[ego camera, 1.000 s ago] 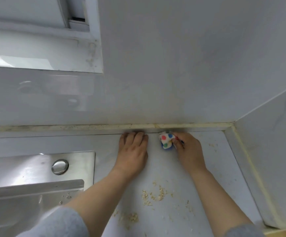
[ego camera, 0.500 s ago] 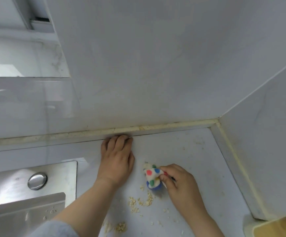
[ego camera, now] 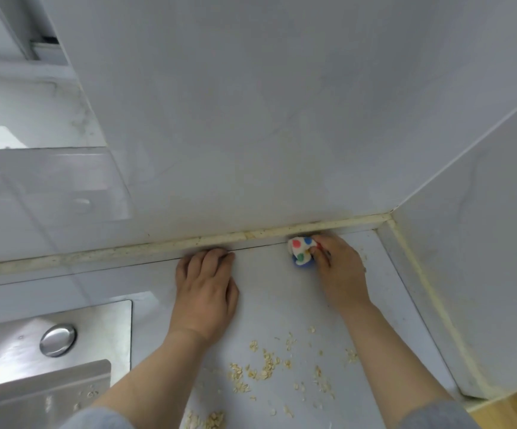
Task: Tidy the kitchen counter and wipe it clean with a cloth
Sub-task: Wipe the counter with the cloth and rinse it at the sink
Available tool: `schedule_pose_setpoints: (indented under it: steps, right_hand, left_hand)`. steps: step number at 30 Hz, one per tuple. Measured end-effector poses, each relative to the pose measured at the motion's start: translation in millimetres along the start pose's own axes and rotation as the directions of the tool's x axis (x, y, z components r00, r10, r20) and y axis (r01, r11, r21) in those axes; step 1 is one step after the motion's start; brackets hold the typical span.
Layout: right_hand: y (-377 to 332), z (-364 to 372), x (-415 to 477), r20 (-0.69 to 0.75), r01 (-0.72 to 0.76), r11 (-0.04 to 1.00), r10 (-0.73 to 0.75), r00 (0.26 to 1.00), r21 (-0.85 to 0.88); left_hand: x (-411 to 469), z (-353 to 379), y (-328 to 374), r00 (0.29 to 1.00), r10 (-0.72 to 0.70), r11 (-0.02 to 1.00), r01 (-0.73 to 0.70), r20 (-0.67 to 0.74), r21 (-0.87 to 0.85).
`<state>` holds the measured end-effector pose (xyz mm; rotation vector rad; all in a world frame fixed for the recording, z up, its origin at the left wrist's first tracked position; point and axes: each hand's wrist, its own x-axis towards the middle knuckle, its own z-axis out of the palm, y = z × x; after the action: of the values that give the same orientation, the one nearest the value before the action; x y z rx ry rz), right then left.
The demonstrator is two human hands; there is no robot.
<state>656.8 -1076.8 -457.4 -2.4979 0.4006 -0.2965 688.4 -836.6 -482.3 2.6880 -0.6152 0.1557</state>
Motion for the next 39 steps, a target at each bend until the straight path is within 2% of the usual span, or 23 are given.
schedule_pose_setpoints:
  steps: [4,11,18,21,23,25,29,35,39]
  right_hand:
    - [-6.2,-0.9,-33.1,0.028,-0.047,0.996,0.045,0.999,0.071]
    - [-20.8,-6.2,-93.8,0.134,0.004,0.998,-0.013,0.991,0.069]
    - [-15.4,-42.8,-26.6,-0.087,0.026,0.999,-0.029,0.996,-0.038]
    - [1.0,-41.6,2.8,-0.076,-0.009,0.995,0.002,0.997,-0.097]
    - [5.8,-34.2,7.8,0.005,-0.118,0.991,0.118,0.993,-0.055]
    - [6.2,-25.0,-0.1,0.026,-0.175,0.985,0.174,0.984,0.015]
    - [0.5,-14.2,-39.8,-0.011,-0.188,0.978,0.190,0.982,0.094]
    - [-11.7,-9.5,-89.8,0.088,-0.166,0.977,0.155,0.984,0.134]
    - [-13.2,-30.8,-63.3,-0.120,-0.206,0.968,0.223,0.967,0.140]
  left_hand:
    - [-0.2,-0.6,0.6,1.000,-0.005,1.000,0.005,0.020,-0.003]
    - [-0.8,-1.4,0.7,1.000,-0.010,1.000,0.010,0.022,-0.014]
    - [-0.5,0.4,-0.5,0.999,-0.013,1.000,0.013,0.039,-0.006]
    - [-0.5,0.2,-0.6,0.999,-0.011,1.000,0.011,0.030,-0.005]
    - [-0.2,0.1,-0.3,1.000,-0.011,1.000,0.011,0.028,-0.006]
    - [-0.1,0.5,-0.5,1.000,-0.010,1.000,0.011,0.027,-0.005]
    - [-0.7,0.1,-0.7,0.999,-0.011,1.000,0.011,0.030,-0.007]
    - [-0.8,-0.4,-0.3,0.999,-0.012,1.000,0.012,0.032,-0.018]
    - [-1.0,-0.3,-0.9,0.999,-0.013,1.000,0.014,0.037,-0.017]
